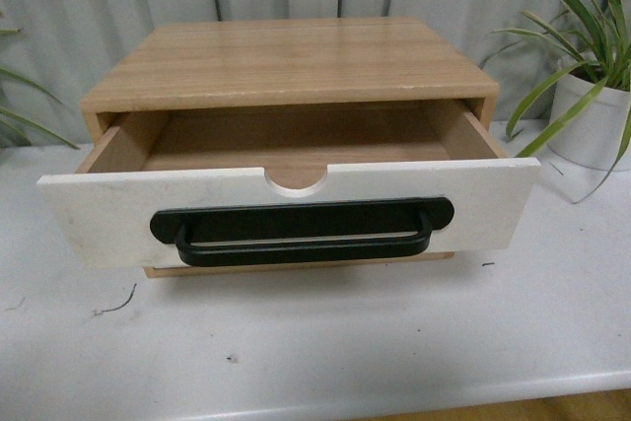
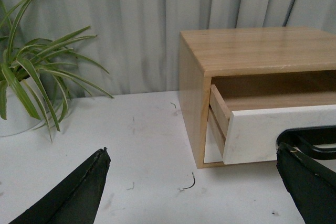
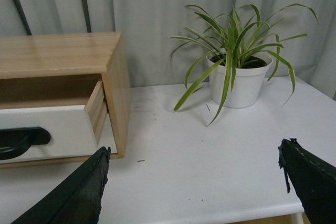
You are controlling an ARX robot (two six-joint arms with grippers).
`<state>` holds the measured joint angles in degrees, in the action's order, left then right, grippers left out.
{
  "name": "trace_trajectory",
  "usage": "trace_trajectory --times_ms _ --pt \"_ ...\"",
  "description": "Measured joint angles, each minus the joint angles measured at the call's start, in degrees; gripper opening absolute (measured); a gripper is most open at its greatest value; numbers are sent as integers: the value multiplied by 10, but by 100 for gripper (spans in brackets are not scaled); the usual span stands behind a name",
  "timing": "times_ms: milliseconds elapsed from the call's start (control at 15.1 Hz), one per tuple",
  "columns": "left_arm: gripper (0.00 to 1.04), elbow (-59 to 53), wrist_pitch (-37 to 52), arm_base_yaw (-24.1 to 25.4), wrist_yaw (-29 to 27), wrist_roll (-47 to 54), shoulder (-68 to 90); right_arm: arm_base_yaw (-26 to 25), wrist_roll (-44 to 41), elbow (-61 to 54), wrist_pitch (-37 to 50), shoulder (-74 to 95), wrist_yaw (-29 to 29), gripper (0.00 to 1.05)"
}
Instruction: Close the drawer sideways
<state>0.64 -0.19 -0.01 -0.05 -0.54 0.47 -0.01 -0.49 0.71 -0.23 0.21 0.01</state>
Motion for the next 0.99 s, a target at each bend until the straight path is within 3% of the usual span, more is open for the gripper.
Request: trace_trajectory --times_ms 991 --pt "98 0 0 0 0 0 0 0 0 0 0 0 0 98"
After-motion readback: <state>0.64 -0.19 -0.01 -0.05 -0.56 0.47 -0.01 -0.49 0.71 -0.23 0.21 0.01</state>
